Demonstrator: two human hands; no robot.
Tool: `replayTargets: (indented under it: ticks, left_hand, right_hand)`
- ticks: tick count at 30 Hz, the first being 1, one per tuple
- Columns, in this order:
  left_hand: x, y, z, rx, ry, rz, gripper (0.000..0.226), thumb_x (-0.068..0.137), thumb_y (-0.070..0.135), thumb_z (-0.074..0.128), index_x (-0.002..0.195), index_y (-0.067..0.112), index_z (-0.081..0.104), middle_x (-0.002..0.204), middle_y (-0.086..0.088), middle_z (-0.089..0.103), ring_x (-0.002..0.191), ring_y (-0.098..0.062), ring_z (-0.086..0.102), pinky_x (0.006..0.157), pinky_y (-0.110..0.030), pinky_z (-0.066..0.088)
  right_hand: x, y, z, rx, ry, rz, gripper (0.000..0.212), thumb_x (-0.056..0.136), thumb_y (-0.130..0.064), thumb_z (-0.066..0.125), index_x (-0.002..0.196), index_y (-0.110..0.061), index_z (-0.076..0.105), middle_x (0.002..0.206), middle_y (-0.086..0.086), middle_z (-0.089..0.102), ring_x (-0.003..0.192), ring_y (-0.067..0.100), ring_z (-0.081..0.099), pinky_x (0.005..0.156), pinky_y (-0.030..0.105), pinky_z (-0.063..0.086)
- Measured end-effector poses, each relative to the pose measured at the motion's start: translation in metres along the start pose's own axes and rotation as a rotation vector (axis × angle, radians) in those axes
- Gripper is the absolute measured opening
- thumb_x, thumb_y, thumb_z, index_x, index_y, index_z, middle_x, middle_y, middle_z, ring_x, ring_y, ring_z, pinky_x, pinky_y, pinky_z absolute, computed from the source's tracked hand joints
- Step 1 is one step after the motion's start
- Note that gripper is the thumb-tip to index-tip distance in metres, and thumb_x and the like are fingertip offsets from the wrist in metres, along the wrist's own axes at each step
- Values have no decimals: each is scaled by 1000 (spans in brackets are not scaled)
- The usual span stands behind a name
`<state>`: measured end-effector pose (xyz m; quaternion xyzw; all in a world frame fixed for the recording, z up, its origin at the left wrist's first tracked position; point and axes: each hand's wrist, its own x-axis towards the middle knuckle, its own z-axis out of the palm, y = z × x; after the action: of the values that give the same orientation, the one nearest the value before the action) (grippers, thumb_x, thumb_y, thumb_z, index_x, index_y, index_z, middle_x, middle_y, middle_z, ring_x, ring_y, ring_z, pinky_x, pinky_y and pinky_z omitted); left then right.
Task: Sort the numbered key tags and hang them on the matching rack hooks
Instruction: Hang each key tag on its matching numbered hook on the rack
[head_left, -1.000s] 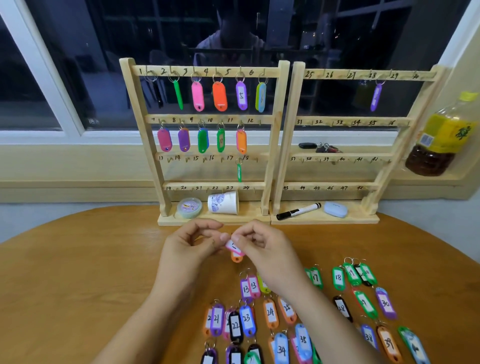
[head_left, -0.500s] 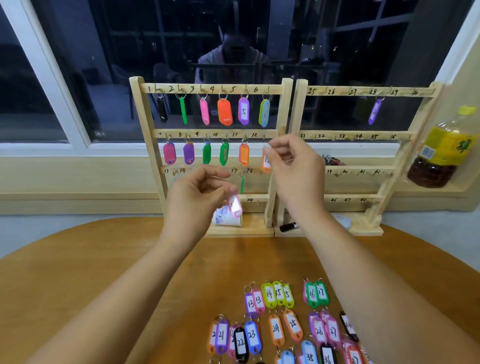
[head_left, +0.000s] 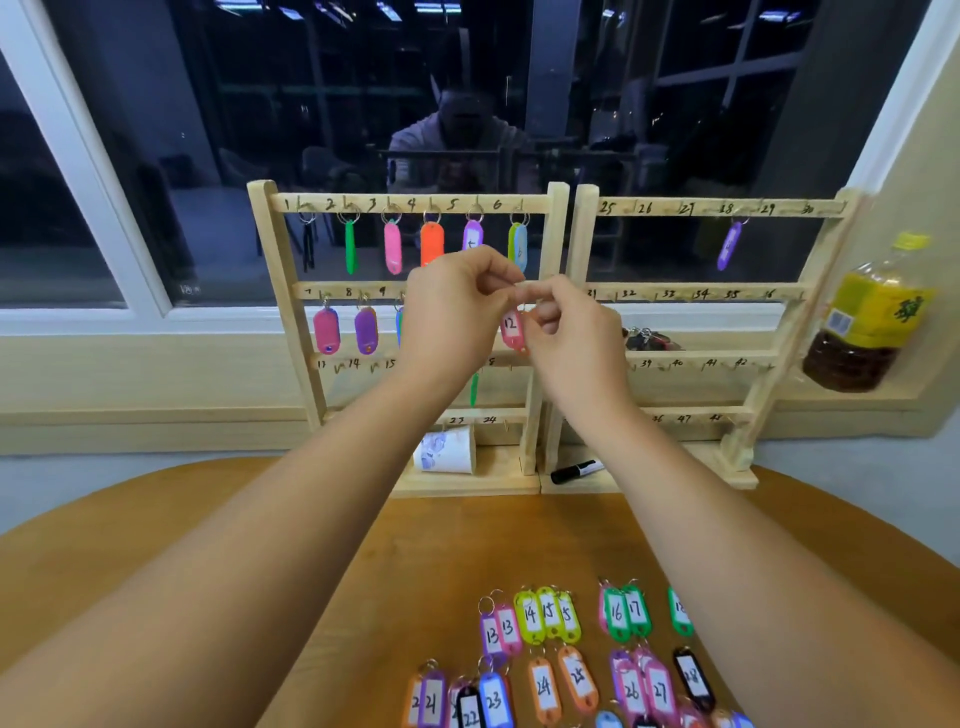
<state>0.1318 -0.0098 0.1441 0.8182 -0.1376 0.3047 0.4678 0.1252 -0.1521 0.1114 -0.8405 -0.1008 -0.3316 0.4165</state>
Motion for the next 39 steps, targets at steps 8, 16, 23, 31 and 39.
replayTargets:
  ticks: [8, 16, 23, 31, 39]
  left_hand:
    - [9, 2, 6, 52, 61, 16, 13, 87, 17, 84, 94, 26, 78, 78, 17, 75, 78, 2, 71, 80, -33, 61]
    - [16, 4, 3, 243, -4, 4, 8, 87, 31, 86, 89, 26, 80, 72, 14, 72, 73, -5, 69, 74, -34, 60]
    - [6, 6, -7, 161, 38, 0, 9, 89, 31, 84, 91, 23, 80, 84, 12, 73, 83, -2, 67, 76, -23, 54]
    - [-78, -22, -27, 97, -28, -107, 5, 94, 31, 76, 90, 32, 75, 80, 17, 71, 69, 0, 62, 63, -23, 43]
    - [-184, -80, -18, 232, -368, -320, 9, 90, 32, 79, 87, 38, 73, 84, 26, 71, 78, 3, 63, 65, -10, 44]
  right_hand:
    - [-13, 9, -2, 6, -8, 17, 19, 98, -27, 76, 115, -25, 69, 79, -14, 64, 74, 3, 60, 68, 28, 51]
    - [-28, 9, -11, 49, -36, 59, 20, 97, -22, 75, 115, -26, 68, 81, -12, 67, 78, 6, 65, 72, 28, 54]
    - [-61, 12, -20, 80, -43, 104, 26, 95, -18, 73, 119, -28, 68, 94, -14, 68, 88, 4, 64, 78, 22, 54]
    - [-123, 24, -23, 109, -260, 240, 13, 91, -15, 75, 93, -28, 74, 81, -11, 70, 74, 3, 60, 68, 19, 49]
    - [-166, 22, -15, -233, -796, 326, 17, 91, -32, 81, 103, -36, 70, 97, -15, 61, 90, 4, 61, 79, 25, 50]
